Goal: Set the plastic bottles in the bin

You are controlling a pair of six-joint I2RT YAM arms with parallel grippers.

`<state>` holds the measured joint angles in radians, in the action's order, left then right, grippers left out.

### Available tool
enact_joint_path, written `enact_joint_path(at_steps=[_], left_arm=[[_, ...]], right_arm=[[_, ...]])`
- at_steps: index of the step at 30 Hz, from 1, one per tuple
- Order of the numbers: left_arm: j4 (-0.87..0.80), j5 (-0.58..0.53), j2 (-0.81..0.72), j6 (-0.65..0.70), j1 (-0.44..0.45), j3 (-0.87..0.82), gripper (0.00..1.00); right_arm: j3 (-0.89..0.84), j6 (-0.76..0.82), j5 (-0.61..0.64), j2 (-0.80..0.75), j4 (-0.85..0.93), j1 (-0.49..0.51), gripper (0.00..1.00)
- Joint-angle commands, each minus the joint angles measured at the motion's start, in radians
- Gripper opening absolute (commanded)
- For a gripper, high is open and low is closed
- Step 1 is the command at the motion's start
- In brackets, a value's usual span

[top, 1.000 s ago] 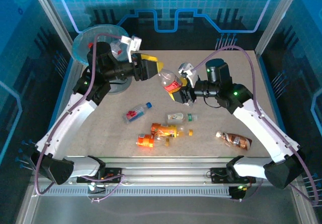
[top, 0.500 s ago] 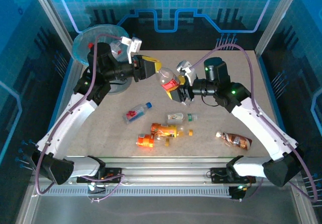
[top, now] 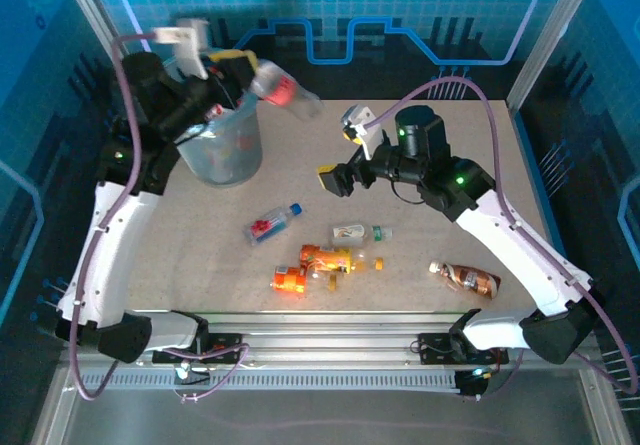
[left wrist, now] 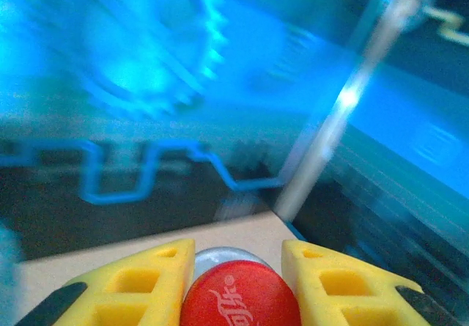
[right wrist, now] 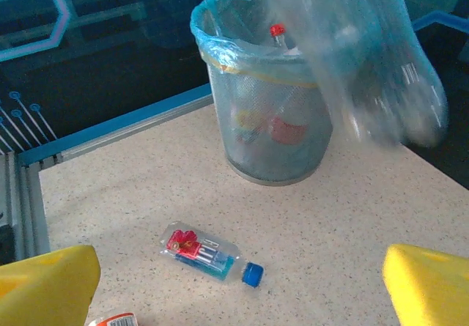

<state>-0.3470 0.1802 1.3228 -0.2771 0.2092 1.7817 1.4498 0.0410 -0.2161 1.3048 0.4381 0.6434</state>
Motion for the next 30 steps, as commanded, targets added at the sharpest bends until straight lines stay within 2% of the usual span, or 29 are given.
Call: enact_joint_path(at_steps=[1, 8, 14, 19, 26, 30], left_arm=[[-0.050, -0.143, 0.062, 0.057, -0.088, 0.091, 0.00], [-0.074, -0.269, 0.232, 0.185, -0.233, 0.293, 0.00], [-0.068, -0.336, 0.353, 0.297, -0.272, 0.355, 0.00], [-0.052, -0.326, 0.394, 0.352, -0.274, 0.332, 0.00], [0.111, -0.369, 0.377, 0.506, -0.273, 0.139, 0.00], [0.120, -0.363, 0.399, 0.546, -0.273, 0.111, 0.00]], right_arm=[[0.027, 0.021, 0.044, 0.018, 0.014, 0.021, 1.00], [0.052, 0.051, 0.054, 0.051, 0.040, 0.027, 1.00], [0.073, 0.066, 0.052, 0.079, 0.067, 0.029, 1.00], [0.061, 0.064, 0.050, 0.081, 0.075, 0.029, 1.00], [0.042, 0.060, 0.053, 0.079, 0.075, 0.032, 1.00], [0.038, 0.057, 0.054, 0.087, 0.076, 0.035, 1.00]])
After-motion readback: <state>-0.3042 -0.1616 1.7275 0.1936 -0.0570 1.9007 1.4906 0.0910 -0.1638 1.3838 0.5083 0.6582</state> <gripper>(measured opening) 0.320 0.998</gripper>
